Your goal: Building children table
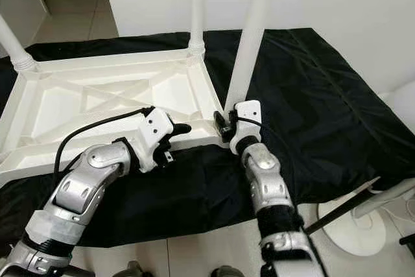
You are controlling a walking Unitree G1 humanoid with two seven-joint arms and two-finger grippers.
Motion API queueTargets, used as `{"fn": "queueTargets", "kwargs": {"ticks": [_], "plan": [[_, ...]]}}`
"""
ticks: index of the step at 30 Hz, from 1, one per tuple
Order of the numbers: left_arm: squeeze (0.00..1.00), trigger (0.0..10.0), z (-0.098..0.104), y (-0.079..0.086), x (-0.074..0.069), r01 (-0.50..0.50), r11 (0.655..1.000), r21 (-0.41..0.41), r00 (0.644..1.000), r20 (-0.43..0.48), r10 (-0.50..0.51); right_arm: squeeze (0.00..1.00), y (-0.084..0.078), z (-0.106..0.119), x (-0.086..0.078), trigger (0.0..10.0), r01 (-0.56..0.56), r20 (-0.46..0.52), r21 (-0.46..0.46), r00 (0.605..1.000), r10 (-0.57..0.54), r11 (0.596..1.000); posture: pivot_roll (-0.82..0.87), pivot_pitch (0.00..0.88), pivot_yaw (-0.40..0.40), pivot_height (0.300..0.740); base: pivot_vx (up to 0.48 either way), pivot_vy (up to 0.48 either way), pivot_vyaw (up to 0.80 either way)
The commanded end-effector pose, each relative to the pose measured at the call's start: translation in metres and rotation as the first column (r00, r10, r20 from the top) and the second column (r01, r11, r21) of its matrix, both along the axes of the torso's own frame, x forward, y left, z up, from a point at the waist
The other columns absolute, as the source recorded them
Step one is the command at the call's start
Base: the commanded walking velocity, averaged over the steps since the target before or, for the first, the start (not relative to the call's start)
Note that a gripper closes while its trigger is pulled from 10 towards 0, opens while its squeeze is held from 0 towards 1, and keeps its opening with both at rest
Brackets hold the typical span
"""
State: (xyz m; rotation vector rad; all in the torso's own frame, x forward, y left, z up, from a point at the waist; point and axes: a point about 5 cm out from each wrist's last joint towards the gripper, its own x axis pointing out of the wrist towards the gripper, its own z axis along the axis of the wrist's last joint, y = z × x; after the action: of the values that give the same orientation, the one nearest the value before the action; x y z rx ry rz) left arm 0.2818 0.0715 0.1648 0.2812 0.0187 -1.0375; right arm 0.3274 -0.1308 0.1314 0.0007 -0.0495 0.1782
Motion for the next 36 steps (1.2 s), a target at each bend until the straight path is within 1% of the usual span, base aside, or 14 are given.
{"fn": "queueTargets", "kwargs": {"ticks": [1, 3, 4, 5, 7, 13, 14, 15, 23, 24, 25, 26, 27, 36], "plan": [[0.0, 10.0, -0.002, 0.001, -0.001, -0.044, 0.999, 0.014, 0.999, 0.004, 0.044, 0.0, 0.001, -0.015, -0.008, 10.0, 0.079, -0.057, -0.015, 0.995, -0.08, 0.997, -0.04, 0.028, -0.006, 0.74, 0.0, 0.0, 0.0], [0.0, 10.0, -0.003, 0.002, -0.002, -0.046, 0.999, 0.014, 0.999, 0.001, 0.046, 0.0, 0.015, -0.018, -0.013, 10.0, 0.117, -0.055, 0.007, 0.992, -0.116, 0.993, -0.04, 0.028, -0.006, 0.74, 0.0, 0.0, 0.0], [0.0, 10.0, -0.003, 0.002, -0.002, -0.046, 0.999, 0.014, 0.999, 0.001, 0.046, 0.0, 0.015, -0.018, -0.013, 10.0, 0.117, -0.055, 0.007, 0.992, -0.116, 0.993, -0.04, 0.028, -0.006, 0.74, 0.0, 0.0, 0.0], [0.0, 10.0, -0.004, 0.002, -0.002, -0.049, 0.999, 0.013, 0.999, 0.0, 0.049, 0.0, 0.025, -0.019, -0.017, 10.0, 0.113, -0.065, 0.042, 0.992, -0.11, 0.993, -0.04, 0.028, -0.006, 0.74, 0.0, 0.0, 0.0], [0.0, 10.0, -0.003, 0.002, -0.003, -0.05, 0.999, 0.013, 0.999, -0.001, 0.05, 0.0, 0.031, -0.019, -0.018, 10.0, 0.105, -0.071, 0.047, 0.992, -0.102, 0.993, -0.04, 0.033, -0.014, 0.74, 0.0, 0.0, 0.0], [0.0, 10.0, -0.004, 0.002, -0.003, -0.054, 0.998, 0.012, 0.999, -0.002, 0.054, 0.0, 0.031, -0.012, -0.02, 10.0, 0.091, -0.061, 0.053, 0.994, -0.088, 0.994, -0.04, 0.035, -0.018, 0.74, 0.0, 0.0, 0.0], [0.0, 10.0, -0.004, 0.002, -0.003, -0.056, 0.998, 0.012, 0.998, -0.001, 0.056, 0.99, 0.027, -0.01, -0.02, 10.0, 0.107, -0.061, 0.06, 0.993, -0.104, 0.992, -0.04, 0.035, -0.018, 0.74, 0.0, 0.0, 0.0], [0.0, 10.0, -0.004, 0.002, -0.003, -0.057, 0.998, 0.011, 0.998, -0.002, 0.057, 1.0, 0.026, -0.009, -0.02, 10.0, 0.104, -0.055, 0.063, 0.993, -0.101, 0.993, -0.04, 0.035, -0.018, 0.74, 0.0, 0.0, 0.0], [0.0, 10.0, -0.005, 0.003, -0.005, -0.061, 0.998, 0.01, 0.998, -0.004, 0.061, 1.0, 0.015, -0.003, -0.02, 10.0, 0.101, -0.013, 0.05, 0.995, -0.101, 0.994, -0.03, 0.04, -0.025, 0.74, 0.0, 0.0, 0.0], [0.0, 10.0, -0.005, 0.003, -0.005, -0.062, 0.998, 0.01, 0.998, -0.005, 0.062, 0.87, 0.012, -0.003, -0.02, 10.0, 0.096, -0.006, 0.04, 0.995, -0.096, 0.995, -0.03, 0.04, -0.025, 0.74, 0.0, 0.0, 0.0], [0.0, 10.0, -0.005, 0.003, -0.005, -0.062, 0.998, 0.01, 0.998, -0.005, 0.062, 0.87, 0.012, -0.003, -0.02, 10.0, 0.096, -0.006, 0.04, 0.995, -0.096, 0.995, -0.03, 0.04, -0.025, 0.74, 0.0, 0.0, 0.0], [0.0, 10.0, -0.006, 0.003, -0.005, -0.062, 0.998, 0.01, 0.998, -0.005, 0.063, 0.69, 0.01, -0.002, -0.02, 10.0, 0.086, -0.002, 0.033, 0.996, -0.086, 0.996, -0.03, 0.041, -0.024, 0.74, 0.0, 0.0, 0.0], [0.0, 10.0, -0.006, 0.002, -0.006, -0.063, 0.998, 0.01, 0.998, -0.006, 0.063, 0.0, 0.008, -0.002, -0.02, 10.0, 0.069, 0.002, 0.029, 0.998, -0.069, 0.997, -0.03, 0.043, -0.025, 0.74, 0.0, 0.0, 0.0], [0.0, 10.0, -0.006, 0.001, -0.006, -0.075, 0.997, -0.001, 0.997, 0.002, 0.075, 0.0, 0.004, 0.001, -0.018, 10.0, -0.028, 0.027, 0.012, 0.999, 0.027, 1.0, -0.04, 0.047, -0.025, 0.74, 0.0, 0.0, 0.0]]}}
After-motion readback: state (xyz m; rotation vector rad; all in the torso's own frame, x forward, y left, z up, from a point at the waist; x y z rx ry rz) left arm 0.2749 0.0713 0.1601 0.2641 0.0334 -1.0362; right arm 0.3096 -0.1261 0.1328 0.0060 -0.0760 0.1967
